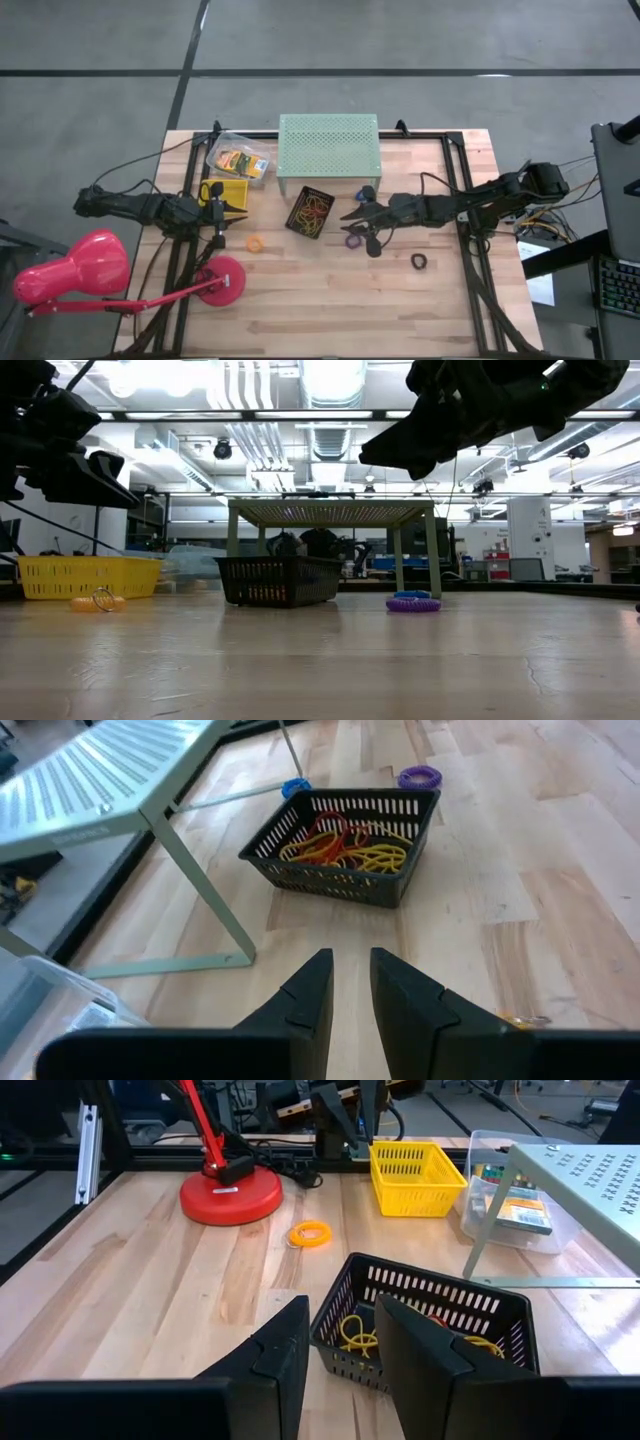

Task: Pick & Place Office Desk Supplies
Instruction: Put the yellow spring rubber band into the yellow bin

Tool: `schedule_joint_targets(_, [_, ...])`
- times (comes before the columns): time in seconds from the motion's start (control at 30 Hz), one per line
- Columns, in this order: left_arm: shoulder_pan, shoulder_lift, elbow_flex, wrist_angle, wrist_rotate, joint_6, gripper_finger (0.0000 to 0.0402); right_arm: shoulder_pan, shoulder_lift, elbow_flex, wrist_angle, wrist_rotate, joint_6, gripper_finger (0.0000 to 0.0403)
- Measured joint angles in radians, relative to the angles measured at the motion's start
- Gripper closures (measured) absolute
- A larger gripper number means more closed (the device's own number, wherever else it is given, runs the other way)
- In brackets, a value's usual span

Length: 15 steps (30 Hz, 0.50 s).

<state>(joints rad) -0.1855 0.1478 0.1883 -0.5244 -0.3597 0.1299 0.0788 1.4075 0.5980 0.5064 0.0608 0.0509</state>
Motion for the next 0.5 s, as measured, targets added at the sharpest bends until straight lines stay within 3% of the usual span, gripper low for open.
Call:
schedule_joint_targets(0.27, [0.0,0.001,0.0,0.071,0.004,0.049,0.033,0.0,0.0,0.0,0.0,0.0,0.0,0.0291])
schedule_joint_targets(0.37, [0.0,0.001,0.0,0.216,0.087,0.19,0.0335,0.0,0.0,0.0,0.0,0.0,-0.001,0.0291])
schedule_joint_targets(0.5, [0.0,0.001,0.0,0.406,0.282,0.339,0.0345,0.0,0.0,0.0,0.0,0.0,-0.001,0.0291])
